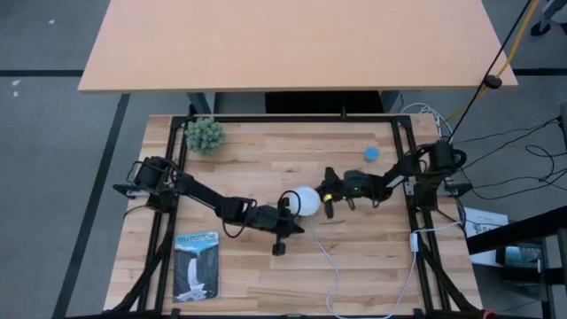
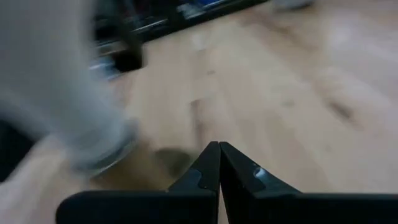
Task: Screw lightbulb
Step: Insert the lightbulb into the lamp
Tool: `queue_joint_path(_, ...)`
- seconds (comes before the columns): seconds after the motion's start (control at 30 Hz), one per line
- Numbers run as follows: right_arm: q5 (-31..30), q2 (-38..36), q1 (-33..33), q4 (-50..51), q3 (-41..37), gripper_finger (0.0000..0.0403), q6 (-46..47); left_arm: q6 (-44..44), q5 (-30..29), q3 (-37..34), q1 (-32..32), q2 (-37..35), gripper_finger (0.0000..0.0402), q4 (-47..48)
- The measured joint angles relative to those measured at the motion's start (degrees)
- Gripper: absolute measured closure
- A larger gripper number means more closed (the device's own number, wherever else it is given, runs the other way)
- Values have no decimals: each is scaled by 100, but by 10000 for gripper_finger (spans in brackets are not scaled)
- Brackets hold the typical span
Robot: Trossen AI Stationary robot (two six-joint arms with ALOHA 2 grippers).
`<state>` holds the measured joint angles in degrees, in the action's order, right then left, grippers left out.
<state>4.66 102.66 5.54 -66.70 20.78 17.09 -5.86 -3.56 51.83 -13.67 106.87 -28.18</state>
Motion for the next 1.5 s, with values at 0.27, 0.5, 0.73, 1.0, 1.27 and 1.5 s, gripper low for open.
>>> queue_joint_path(0.27,-299,278,23,-436,314,403,-331,2,-12,2,164,0,400,4)
queue_joint_path(0.5,-288,277,-45,-553,315,403,-296,21,-188,-1,215,-27,400,20)
queue_joint_path(0.73,-292,277,-153,-514,315,403,-316,22,-392,-503,138,-665,400,-8)
queue_joint_path(1.0,-309,275,-153,-522,315,403,-294,-155,-672,-1185,78,-829,400,-1470)
queue_joint_path(1.27,-312,271,-153,-667,314,403,-281,-151,-411,-1239,78,-764,400,-1507)
queue_joint_path(1.5,-264,268,-159,-771,315,403,-281,-149,-138,-1032,189,-564,400,-1516)
